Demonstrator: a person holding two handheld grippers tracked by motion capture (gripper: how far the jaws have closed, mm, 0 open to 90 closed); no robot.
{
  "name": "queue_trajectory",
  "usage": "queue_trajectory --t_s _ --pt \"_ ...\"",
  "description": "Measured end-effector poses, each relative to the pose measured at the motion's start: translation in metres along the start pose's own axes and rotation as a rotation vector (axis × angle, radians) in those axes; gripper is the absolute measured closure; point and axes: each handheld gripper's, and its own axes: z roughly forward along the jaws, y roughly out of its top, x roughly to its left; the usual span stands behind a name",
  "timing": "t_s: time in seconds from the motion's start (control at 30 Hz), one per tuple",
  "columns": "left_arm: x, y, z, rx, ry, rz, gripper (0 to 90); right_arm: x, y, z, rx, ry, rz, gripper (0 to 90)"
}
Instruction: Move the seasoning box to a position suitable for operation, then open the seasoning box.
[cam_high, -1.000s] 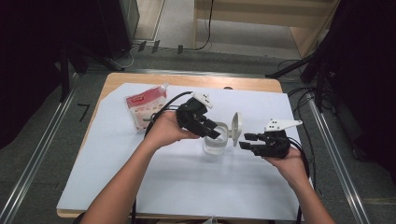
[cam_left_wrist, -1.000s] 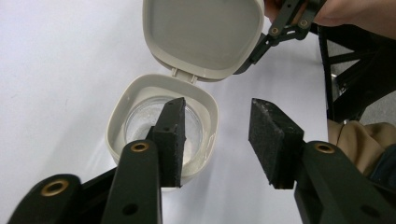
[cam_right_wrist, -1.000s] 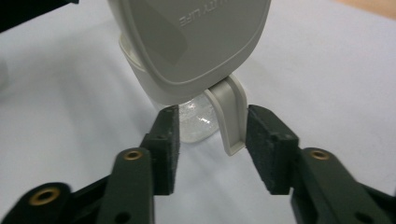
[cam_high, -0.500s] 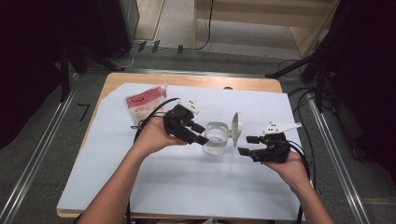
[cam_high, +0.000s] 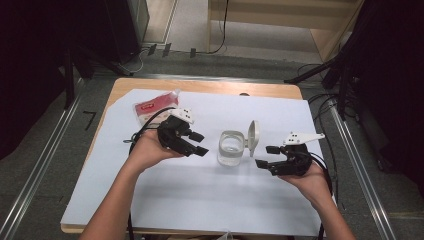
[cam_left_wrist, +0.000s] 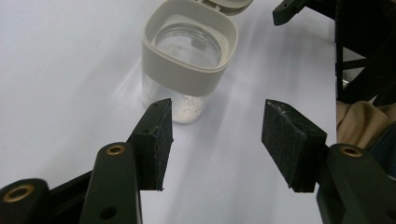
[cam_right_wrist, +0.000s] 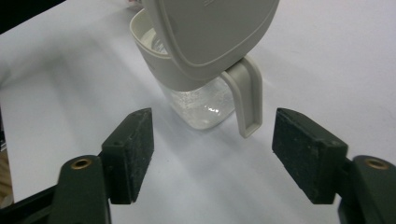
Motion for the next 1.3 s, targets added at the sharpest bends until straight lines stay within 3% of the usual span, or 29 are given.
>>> queue_trajectory --t_s 0.2,0.4,0.6,0.83,0.9,1.1,1.3 --pt "0.004 -0.008 -0.011 -0.010 -0.021 -0.019 43.0 0.001 -0.002 -0.003 0.007 0.000 -0.012 39.5" --pt "0.010 -0.016 -0.021 -0.009 0.016 -0.050 43.7 0.002 -0.004 -0.002 0.003 0.023 -0.025 45.2" --pt "0.016 -0.027 -0.030 0.001 0.037 -0.077 44.1 0.000 -0.006 0.003 0.017 0.023 -0.042 45.7" --pt "0.021 -0.037 -0.042 0.001 0.073 -0.106 44.3 -0.005 -0.007 0.001 -0.001 0.025 -0.017 45.9" --pt "0.022 -0.041 -0.047 -0.003 0.085 -0.116 44.4 -0.009 -0.007 0.001 0.011 0.031 0.017 45.9" --pt "0.023 -0.048 -0.058 -0.021 0.119 -0.144 44.3 -0.010 -0.006 0.000 -0.012 0.018 -0.015 44.1" --pt "0.025 -0.058 -0.072 -0.029 0.150 -0.175 44.3 -0.013 -0.003 0.003 -0.001 0.012 -0.025 44.8"
